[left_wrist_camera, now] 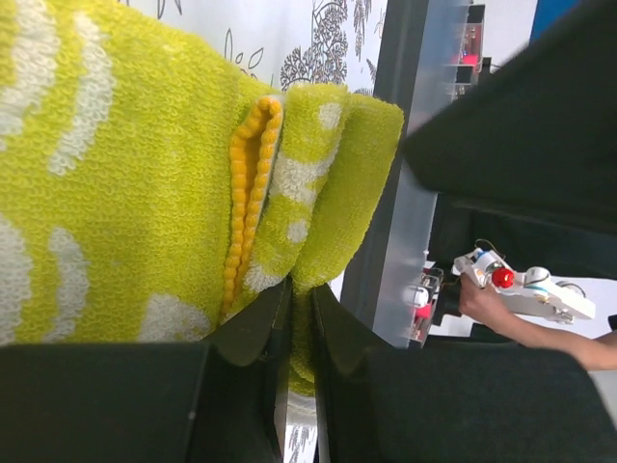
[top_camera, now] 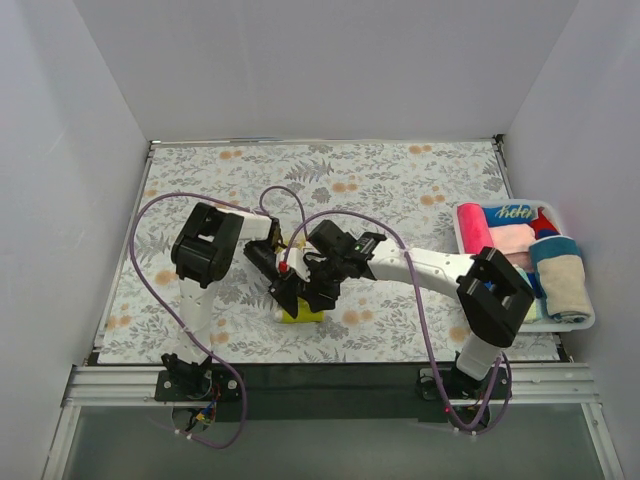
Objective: Roll the towels
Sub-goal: Roll the towel
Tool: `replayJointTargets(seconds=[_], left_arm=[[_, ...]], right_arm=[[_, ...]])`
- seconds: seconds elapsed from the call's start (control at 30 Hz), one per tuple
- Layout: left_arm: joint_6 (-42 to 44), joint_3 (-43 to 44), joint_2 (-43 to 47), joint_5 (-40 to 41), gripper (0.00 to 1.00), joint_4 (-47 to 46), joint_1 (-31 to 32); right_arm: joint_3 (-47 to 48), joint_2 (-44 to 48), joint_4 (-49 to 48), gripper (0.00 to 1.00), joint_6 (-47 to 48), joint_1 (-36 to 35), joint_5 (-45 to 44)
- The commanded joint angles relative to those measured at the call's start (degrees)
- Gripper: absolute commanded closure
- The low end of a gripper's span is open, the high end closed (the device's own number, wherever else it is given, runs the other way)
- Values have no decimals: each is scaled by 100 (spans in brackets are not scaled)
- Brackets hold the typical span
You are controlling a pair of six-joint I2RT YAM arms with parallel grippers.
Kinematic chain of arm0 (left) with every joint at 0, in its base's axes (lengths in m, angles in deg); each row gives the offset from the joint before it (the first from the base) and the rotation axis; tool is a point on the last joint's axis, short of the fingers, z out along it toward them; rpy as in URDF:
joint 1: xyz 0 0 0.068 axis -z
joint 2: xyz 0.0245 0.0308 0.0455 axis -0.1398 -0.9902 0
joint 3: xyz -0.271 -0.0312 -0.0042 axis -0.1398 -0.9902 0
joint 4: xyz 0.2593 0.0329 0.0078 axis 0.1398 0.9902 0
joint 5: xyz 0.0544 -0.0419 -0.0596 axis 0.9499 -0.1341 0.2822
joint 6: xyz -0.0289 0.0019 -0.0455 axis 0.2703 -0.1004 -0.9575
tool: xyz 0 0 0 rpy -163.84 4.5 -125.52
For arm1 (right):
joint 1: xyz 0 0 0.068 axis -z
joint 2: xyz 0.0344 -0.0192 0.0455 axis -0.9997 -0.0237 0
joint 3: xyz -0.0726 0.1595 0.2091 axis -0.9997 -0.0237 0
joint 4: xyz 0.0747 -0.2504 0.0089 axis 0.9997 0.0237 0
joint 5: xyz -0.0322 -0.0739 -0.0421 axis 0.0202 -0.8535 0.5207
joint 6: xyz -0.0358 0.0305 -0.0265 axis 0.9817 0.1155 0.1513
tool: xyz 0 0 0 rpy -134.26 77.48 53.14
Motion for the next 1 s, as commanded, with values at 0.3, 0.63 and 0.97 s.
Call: replayJointTargets(seconds=[0.3,0.63,0.97], left_arm=[[187,13,-264,1082,100,-1052,-289],[301,-75,96,844,94,-1176,-342],[433,-22,1412,396,68,-1272,-1070]], right_arm=[[-299,-412,-870,52,-86,-485,-226],[-633,-1028,-1169,81,-288,-468,-367],[-493,-939,-353,99,-727,-73,907]])
